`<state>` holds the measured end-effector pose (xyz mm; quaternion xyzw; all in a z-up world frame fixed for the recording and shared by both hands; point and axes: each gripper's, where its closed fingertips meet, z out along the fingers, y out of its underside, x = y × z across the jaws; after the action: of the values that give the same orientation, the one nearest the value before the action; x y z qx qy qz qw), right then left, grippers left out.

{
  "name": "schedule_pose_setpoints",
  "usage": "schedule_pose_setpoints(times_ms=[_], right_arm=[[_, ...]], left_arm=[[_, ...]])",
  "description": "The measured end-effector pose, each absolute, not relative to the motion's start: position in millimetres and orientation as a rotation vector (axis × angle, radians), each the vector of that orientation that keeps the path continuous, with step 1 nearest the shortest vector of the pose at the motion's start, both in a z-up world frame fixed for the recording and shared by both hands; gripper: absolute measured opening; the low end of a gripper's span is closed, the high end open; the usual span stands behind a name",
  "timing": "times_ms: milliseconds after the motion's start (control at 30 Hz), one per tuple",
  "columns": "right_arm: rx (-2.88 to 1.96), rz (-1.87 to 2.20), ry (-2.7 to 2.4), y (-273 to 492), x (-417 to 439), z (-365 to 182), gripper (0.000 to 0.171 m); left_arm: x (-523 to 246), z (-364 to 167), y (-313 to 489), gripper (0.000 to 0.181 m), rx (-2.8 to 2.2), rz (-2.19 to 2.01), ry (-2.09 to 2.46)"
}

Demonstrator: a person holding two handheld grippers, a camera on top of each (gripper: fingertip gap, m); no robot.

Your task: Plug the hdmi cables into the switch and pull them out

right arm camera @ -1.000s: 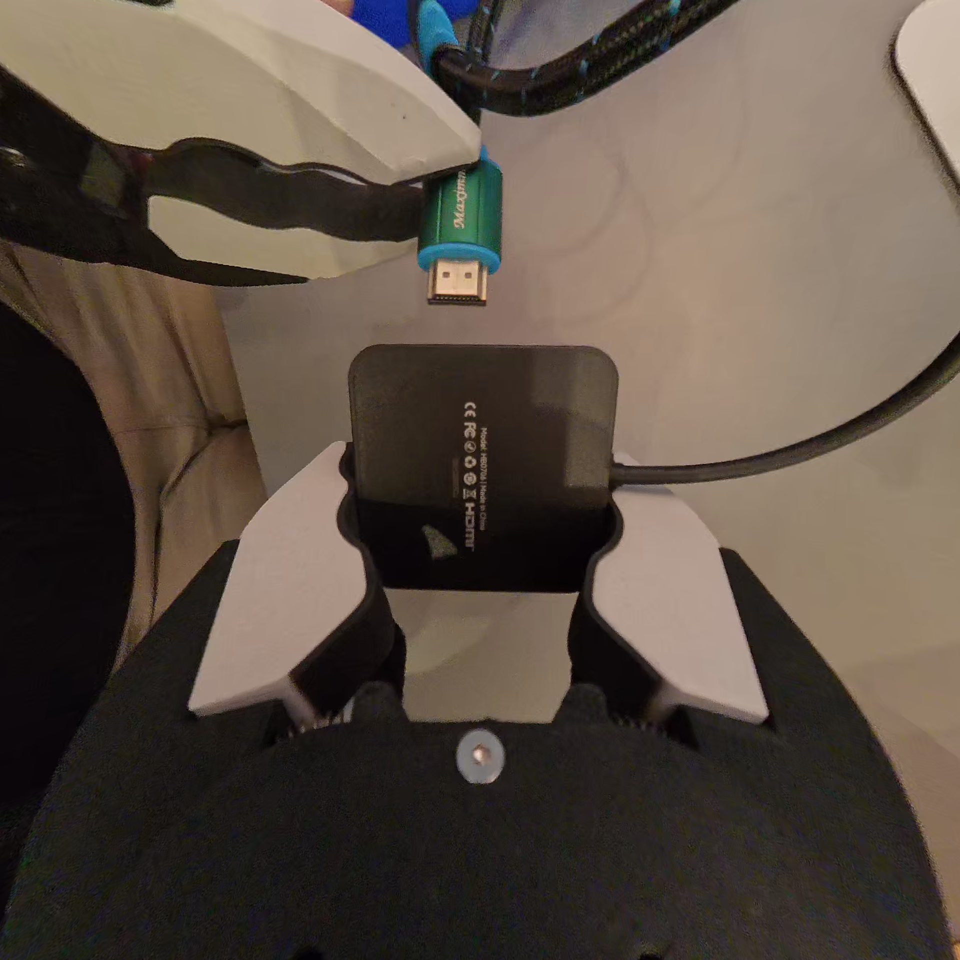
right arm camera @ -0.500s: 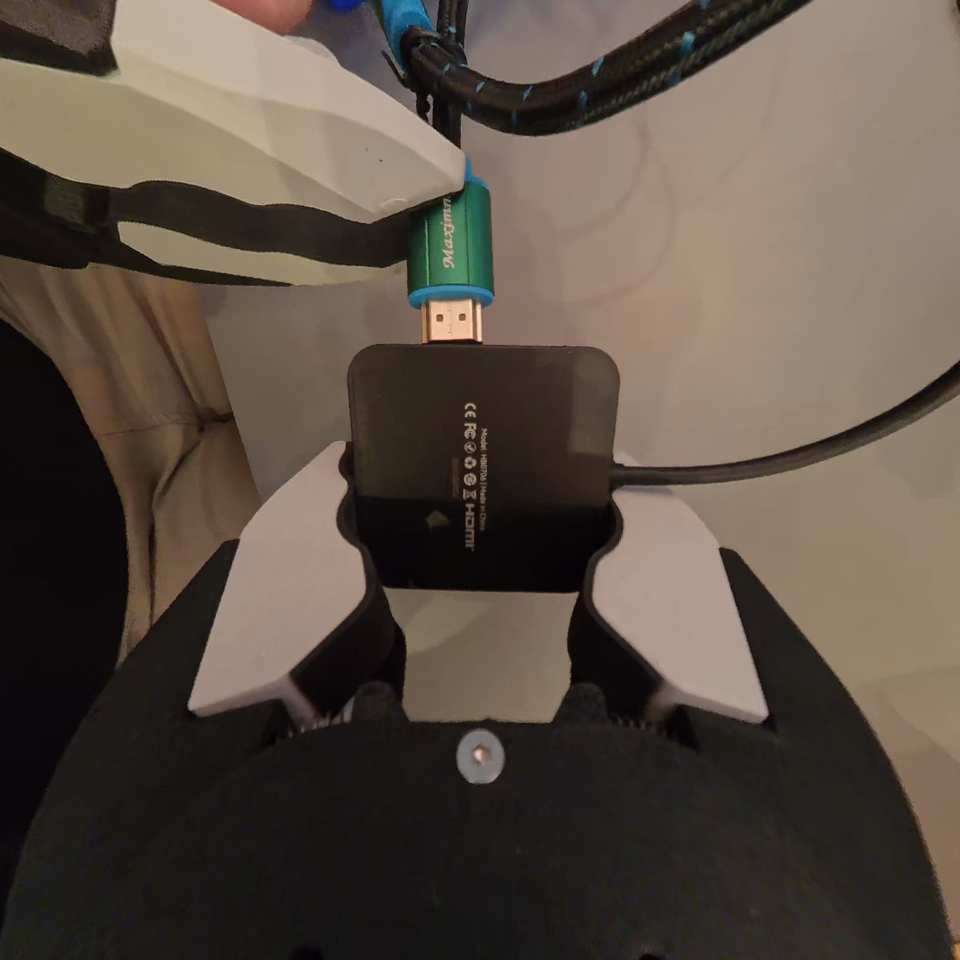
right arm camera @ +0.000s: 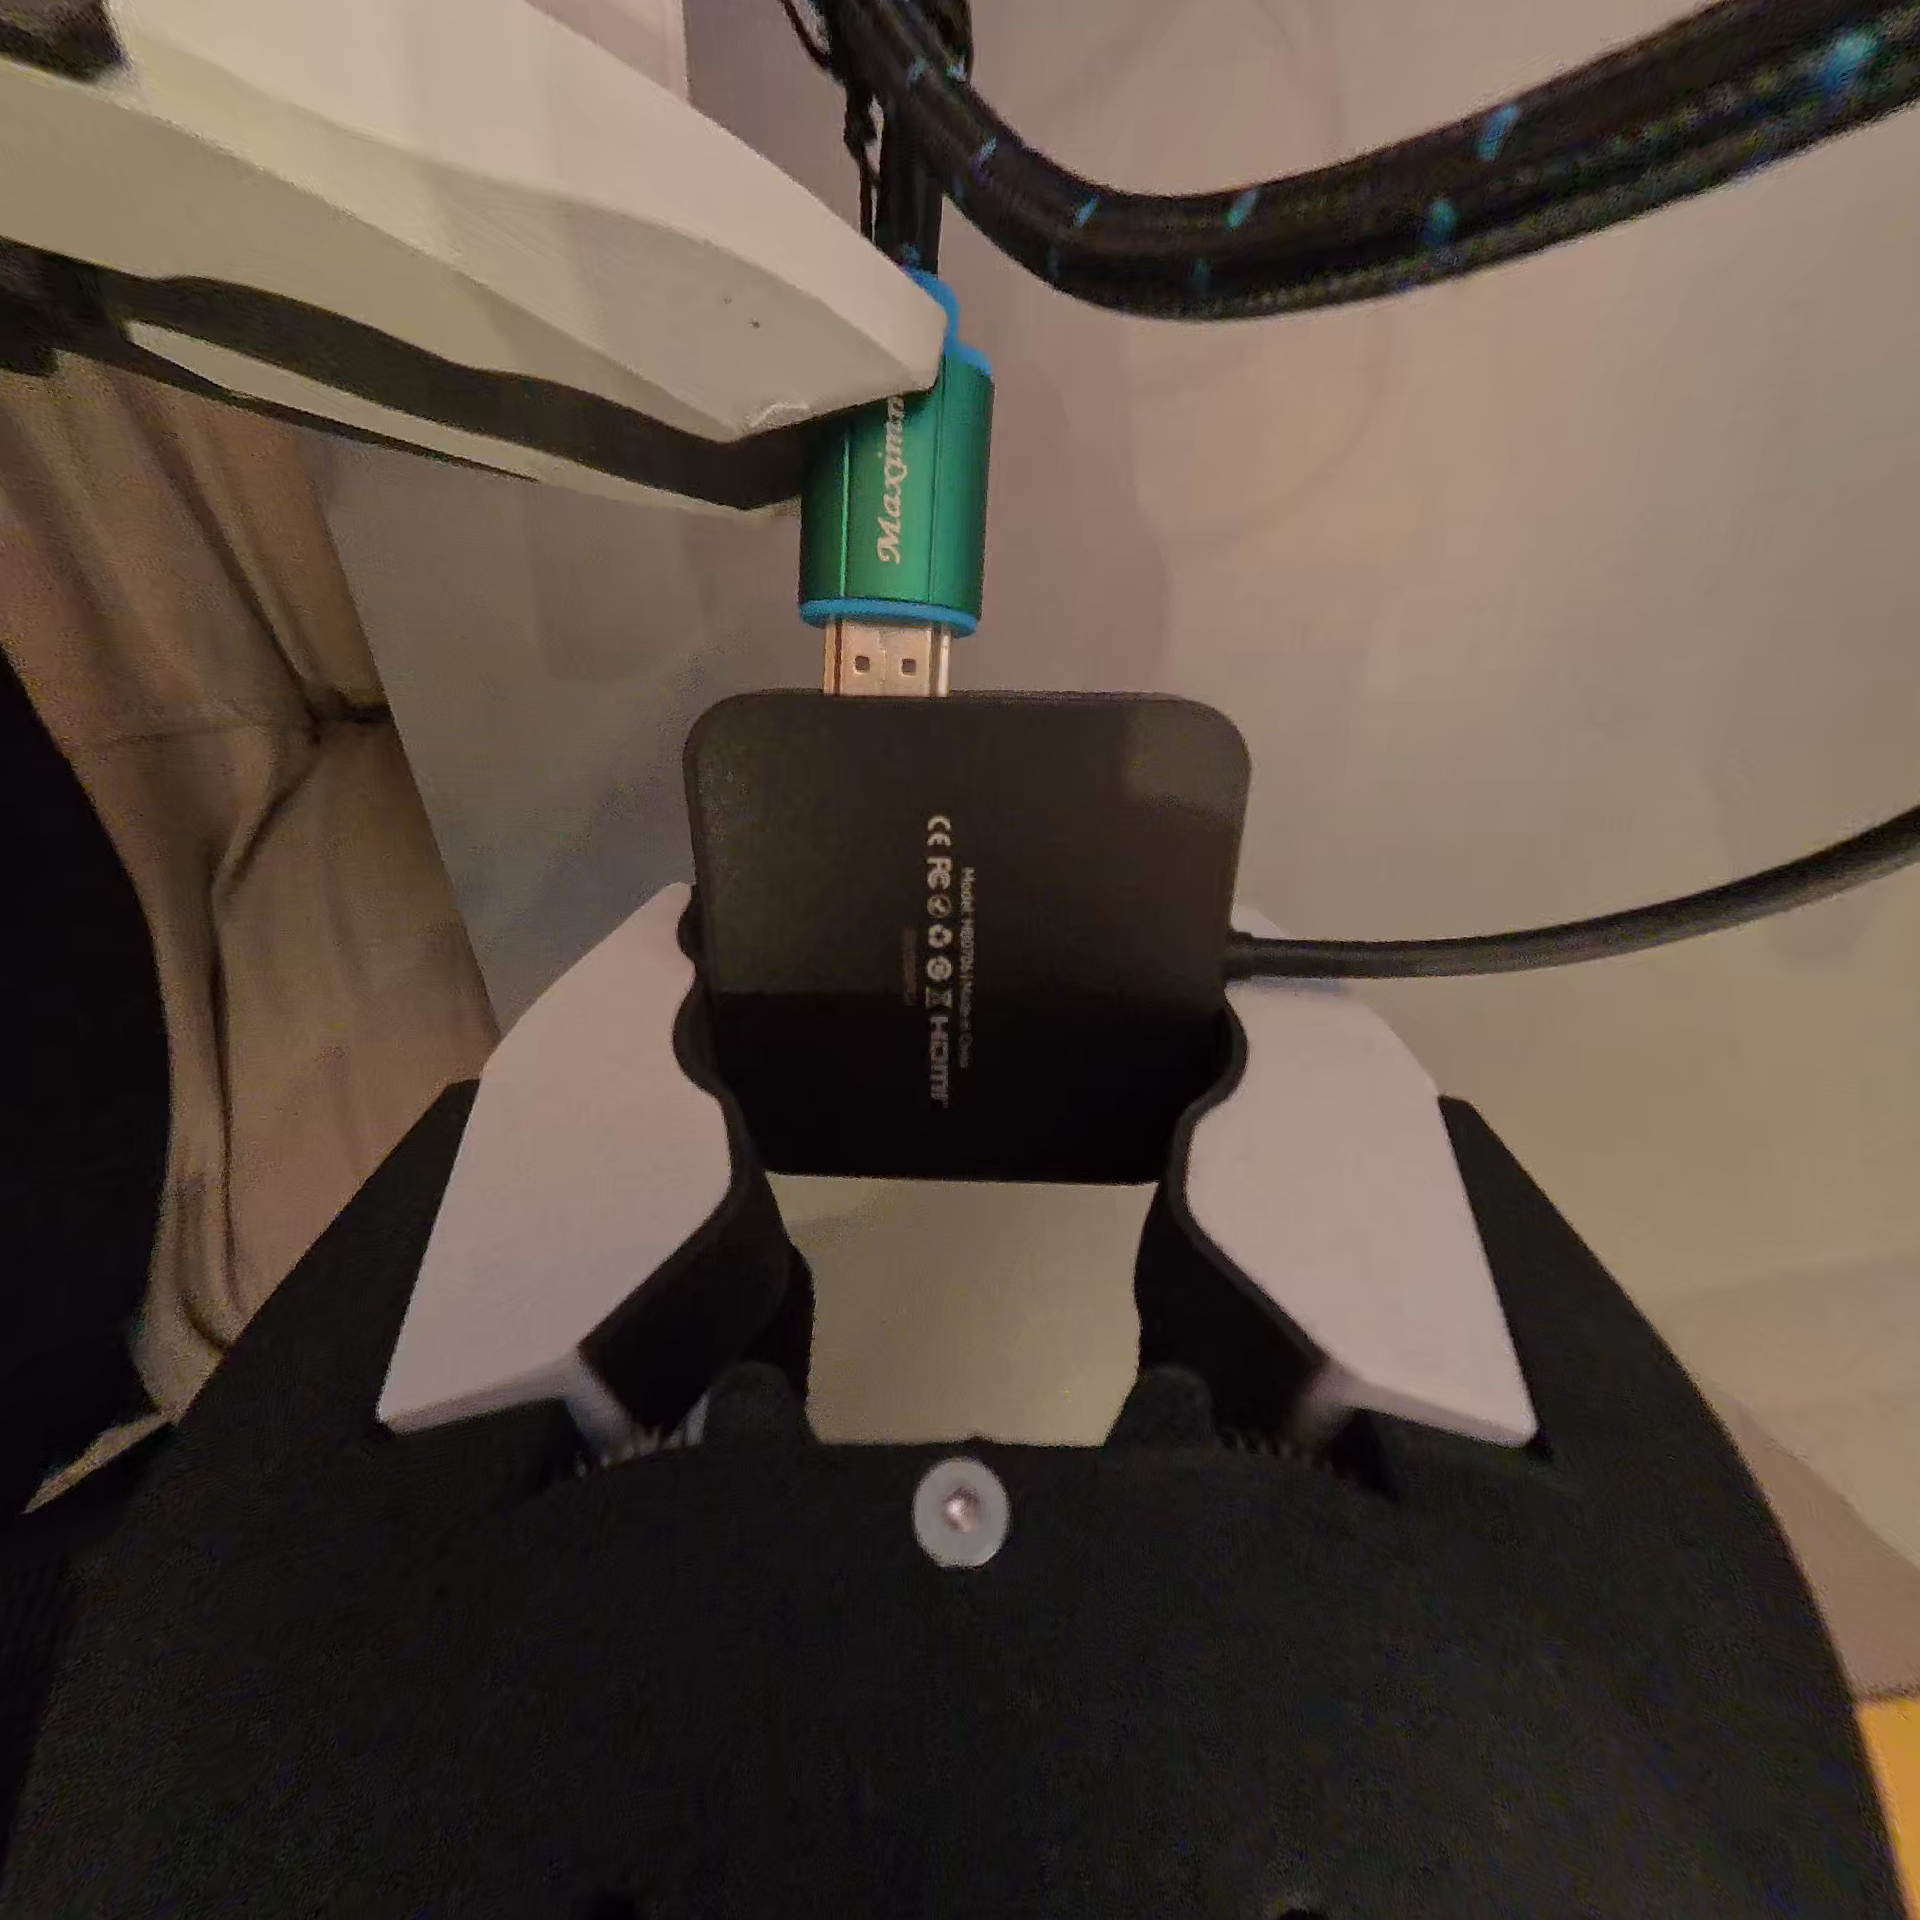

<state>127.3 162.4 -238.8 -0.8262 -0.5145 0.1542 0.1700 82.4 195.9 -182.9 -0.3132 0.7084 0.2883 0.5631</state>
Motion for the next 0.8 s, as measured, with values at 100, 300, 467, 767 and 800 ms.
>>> schedule_pose_setpoints(times_ms=[100, 300, 467, 767, 800], right_arm=[[-2.393, 0.361, -1.486, 162.9, 130.0, -243.8, 0.086], [-2.456, 0.289, -1.492, 162.8, 134.4, -242.6, 0.085], [-2.521, 0.245, -1.518, 161.7, 136.4, -248.4, 0.085], [-2.551, 0.223, -1.522, 162.4, 136.4, -254.6, 0.085], [-2.558, 0.220, -1.521, 162.7, 136.3, -255.6, 0.085]], left_arm=[[82.5, -186.2, 197.2, 0.010, -0.734, 0.703, 1.677], [81.7, -197.2, 198.6, 0.010, -0.738, 0.736, 1.719], [80.9, -206.9, 199.7, 0.010, -0.759, 0.749, 1.744], [80.6, -208.0, 201.2, 0.010, -0.789, 0.744, 1.716], [80.3, -207.8, 202.0, 0.010, -0.792, 0.755, 1.716]])
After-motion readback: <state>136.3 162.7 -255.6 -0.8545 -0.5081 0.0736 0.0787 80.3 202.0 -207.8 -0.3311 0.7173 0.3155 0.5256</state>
